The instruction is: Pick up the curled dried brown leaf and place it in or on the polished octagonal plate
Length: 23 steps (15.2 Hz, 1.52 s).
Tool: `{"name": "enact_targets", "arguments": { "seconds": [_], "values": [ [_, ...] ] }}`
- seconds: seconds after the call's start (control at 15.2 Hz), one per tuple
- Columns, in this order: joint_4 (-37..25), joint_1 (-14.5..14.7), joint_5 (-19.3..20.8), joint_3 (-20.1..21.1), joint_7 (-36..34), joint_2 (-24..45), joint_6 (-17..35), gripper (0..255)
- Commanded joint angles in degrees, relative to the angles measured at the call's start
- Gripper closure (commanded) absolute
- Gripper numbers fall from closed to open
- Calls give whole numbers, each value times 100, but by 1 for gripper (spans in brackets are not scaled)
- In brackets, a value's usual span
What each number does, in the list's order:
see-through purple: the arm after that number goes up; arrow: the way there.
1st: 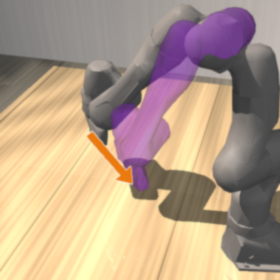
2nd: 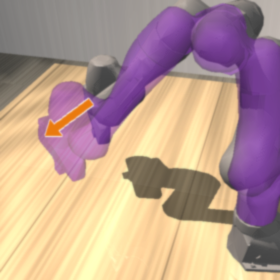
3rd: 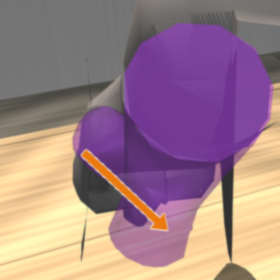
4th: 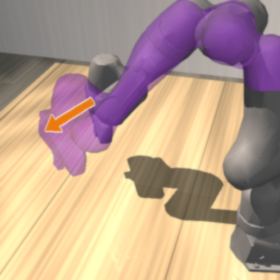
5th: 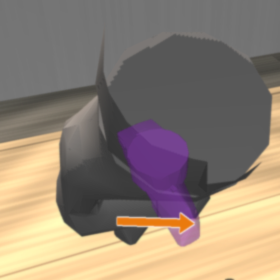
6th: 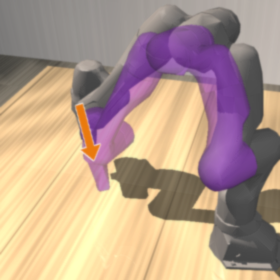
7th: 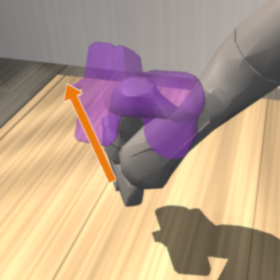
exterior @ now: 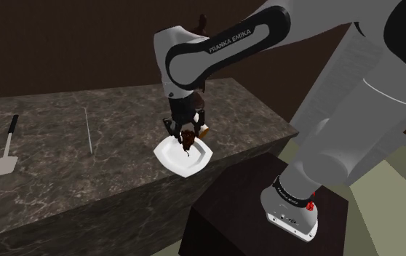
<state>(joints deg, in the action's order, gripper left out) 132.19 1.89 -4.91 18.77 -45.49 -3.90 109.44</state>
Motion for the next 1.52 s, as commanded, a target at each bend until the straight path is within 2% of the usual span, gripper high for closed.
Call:
{"name": "enact_targets", "arguments": {
  "seconds": [0.0,0.4,0.92,0.99,1.32,1.45],
  "values": [
    [36,2,30,9,-23,122,156,255],
    [204,8,104,21,-71,409,601,255],
    [204,8,104,21,-71,409,600,255],
    [204,8,104,21,-71,409,600,0],
    [204,8,104,21,-71,409,600,0],
    [-100,-6,93,7,-55,309,200,0]
  ]
}}
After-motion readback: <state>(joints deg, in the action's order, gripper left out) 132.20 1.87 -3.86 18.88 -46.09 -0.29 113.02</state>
